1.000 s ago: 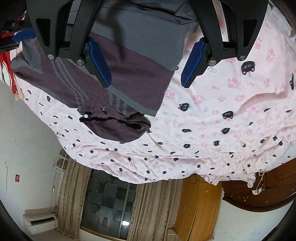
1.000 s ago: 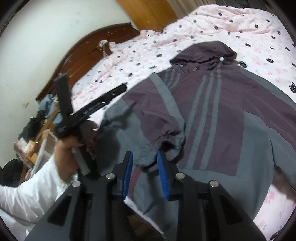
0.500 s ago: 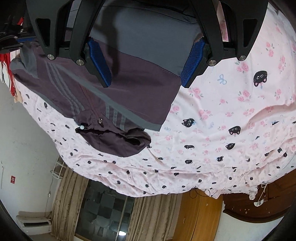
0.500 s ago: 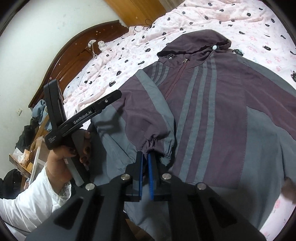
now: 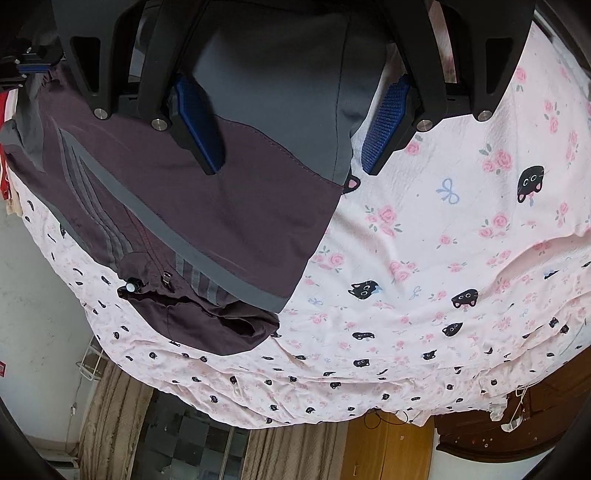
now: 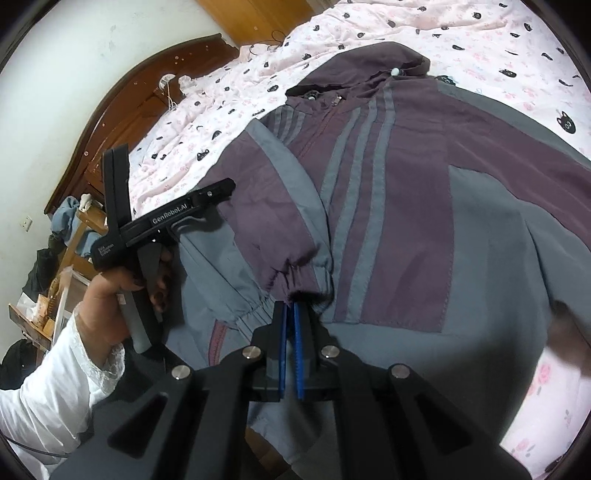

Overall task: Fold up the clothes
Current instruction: 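Lift the sleeve cuff with the right gripper and fold it over the jacket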

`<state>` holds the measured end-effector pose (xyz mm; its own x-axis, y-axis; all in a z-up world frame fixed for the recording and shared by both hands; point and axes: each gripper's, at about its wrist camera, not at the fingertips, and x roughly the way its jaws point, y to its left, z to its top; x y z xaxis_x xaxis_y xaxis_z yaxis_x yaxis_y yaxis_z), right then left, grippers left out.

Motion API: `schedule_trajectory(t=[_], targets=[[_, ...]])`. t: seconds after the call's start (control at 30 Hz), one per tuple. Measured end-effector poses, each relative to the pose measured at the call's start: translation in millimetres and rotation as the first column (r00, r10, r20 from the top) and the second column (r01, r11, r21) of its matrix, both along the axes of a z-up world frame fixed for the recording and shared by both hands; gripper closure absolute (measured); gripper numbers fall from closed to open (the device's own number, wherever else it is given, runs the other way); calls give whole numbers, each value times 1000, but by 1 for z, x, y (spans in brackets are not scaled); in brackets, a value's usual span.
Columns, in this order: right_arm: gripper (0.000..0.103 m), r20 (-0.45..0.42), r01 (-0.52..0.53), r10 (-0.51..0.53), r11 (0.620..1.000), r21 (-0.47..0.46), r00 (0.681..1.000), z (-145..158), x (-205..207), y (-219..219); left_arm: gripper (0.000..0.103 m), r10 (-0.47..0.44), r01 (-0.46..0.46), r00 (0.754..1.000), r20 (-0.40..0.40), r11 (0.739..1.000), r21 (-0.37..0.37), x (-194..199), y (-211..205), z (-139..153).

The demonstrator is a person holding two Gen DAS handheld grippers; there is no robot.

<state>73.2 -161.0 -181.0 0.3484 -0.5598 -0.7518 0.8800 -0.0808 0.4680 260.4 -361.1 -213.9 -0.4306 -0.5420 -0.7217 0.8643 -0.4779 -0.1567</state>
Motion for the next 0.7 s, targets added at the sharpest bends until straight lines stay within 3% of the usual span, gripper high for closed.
schedule_trajectory(t=[0.13,0.2,0.27,0.33,0.5,0.7], targets=[[97,-19,31,-31,1000,0,999,3,-14,18,29,7,-7,1000,-24,1000,-11,5,2,6],[86,-13,60,-60,998,-32,998,9,-26,32,29,-8,6,999,-41,1000,-30,5,6,11],[47,0,119,-119,991,-66,993,17,-45,50,29,-35,31,998,-57,997,-68,5,14,18],[32,13,193,-193,976,-102,981,26,-67,71,29,-60,53,996,-66,994,-95,3,20,23],[32,76,387,-380,913,-130,922,32,-123,121,29,-111,99,990,-83,986,-135,-3,31,31],[32,180,611,-592,789,-68,785,14,-184,180,29,-80,64,993,-82,982,-179,-1,33,36]])
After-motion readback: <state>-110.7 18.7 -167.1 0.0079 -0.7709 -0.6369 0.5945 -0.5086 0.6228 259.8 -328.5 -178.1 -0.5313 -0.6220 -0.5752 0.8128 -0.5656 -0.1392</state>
